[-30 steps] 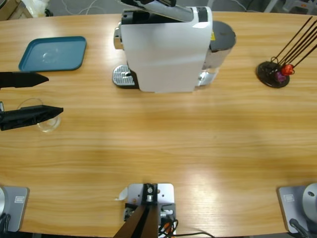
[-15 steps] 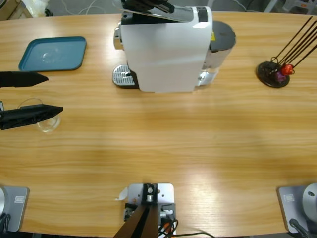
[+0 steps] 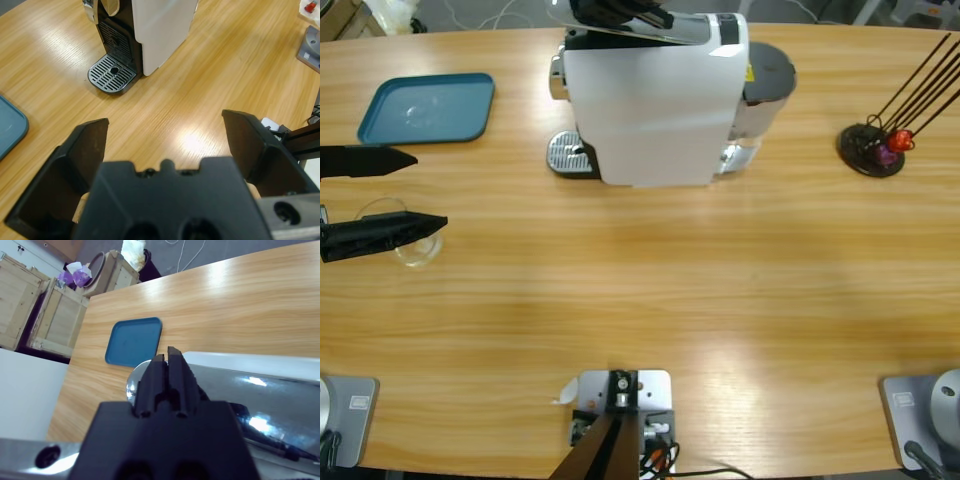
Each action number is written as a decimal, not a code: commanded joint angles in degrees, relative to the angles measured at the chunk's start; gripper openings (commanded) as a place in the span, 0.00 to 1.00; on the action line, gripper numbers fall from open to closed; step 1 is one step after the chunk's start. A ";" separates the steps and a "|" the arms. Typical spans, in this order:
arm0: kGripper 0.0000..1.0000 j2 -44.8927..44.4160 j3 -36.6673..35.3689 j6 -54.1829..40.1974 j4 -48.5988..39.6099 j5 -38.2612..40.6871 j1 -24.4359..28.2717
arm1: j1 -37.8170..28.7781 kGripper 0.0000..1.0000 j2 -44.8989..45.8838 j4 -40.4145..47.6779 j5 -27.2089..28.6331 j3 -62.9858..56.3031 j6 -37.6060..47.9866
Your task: Pour coffee
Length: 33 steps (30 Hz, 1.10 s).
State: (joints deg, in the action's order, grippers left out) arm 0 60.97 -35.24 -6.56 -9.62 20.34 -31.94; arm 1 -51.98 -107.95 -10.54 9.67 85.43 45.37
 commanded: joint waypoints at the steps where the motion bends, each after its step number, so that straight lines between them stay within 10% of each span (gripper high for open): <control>1: 0.99 1.00 2.21 0.76 0.37 -0.56 0.56 | -0.85 0.00 -11.60 -1.86 -1.94 -9.14 0.33; 33: 0.99 1.45 3.07 0.76 0.95 -0.65 0.65 | -0.85 0.00 -15.09 -1.86 -4.54 -10.21 -0.55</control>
State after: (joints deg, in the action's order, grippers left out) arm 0 61.04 -34.73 -6.56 -9.53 20.33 -31.87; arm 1 -51.67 -108.35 -10.33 8.39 84.66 45.36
